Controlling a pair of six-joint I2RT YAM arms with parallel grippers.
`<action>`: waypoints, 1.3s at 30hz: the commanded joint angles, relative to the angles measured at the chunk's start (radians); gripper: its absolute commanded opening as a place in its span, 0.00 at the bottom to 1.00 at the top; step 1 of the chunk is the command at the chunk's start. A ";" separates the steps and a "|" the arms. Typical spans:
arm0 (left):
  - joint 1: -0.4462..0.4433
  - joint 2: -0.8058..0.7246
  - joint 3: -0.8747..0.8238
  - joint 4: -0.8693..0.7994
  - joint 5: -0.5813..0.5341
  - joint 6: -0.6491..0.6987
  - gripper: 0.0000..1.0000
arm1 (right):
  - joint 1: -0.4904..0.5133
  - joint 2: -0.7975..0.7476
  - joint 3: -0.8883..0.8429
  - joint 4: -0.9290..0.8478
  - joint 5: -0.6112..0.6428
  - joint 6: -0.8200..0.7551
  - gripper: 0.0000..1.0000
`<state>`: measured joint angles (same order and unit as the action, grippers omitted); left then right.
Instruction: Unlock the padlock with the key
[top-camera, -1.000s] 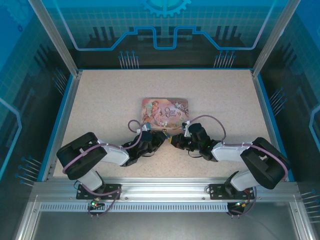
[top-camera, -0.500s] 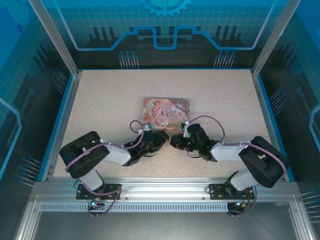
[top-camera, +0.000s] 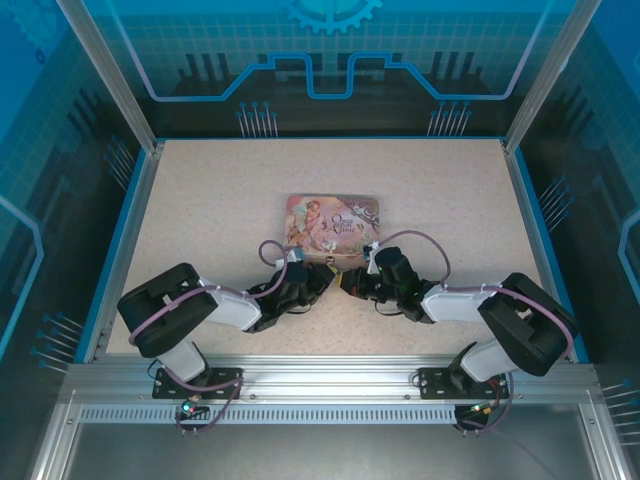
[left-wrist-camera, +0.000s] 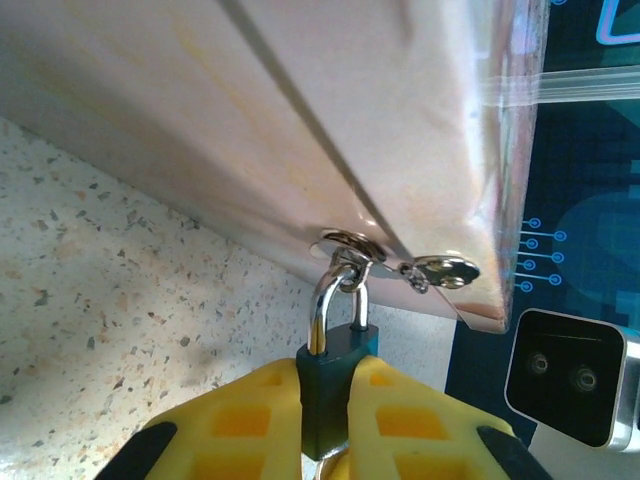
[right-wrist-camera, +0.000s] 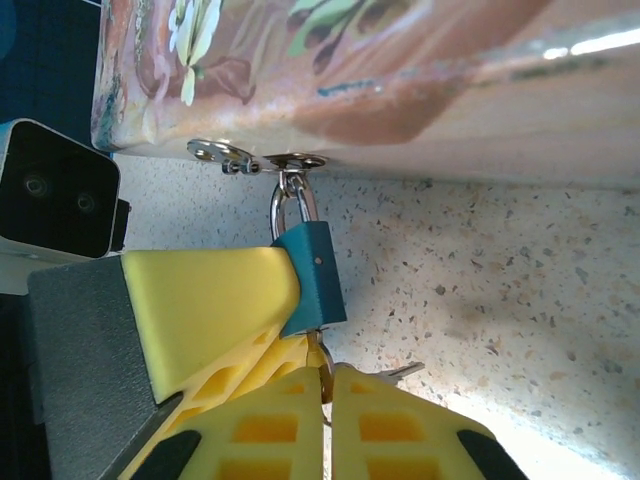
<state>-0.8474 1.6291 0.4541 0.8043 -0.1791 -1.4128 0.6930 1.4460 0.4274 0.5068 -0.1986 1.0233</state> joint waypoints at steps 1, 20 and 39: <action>-0.012 -0.050 0.035 0.040 -0.009 0.007 0.02 | 0.005 -0.035 0.017 -0.045 -0.017 -0.044 0.16; 0.008 -0.111 0.083 -0.083 0.012 -0.023 0.00 | 0.113 -0.469 -0.019 -0.368 0.499 -0.929 0.55; 0.082 -0.216 0.104 -0.220 0.111 -0.044 0.00 | 0.371 -0.156 -0.029 0.036 0.856 -1.336 0.67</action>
<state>-0.7773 1.4525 0.5274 0.5503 -0.1013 -1.4429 1.0515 1.2789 0.3550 0.4416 0.6106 -0.2241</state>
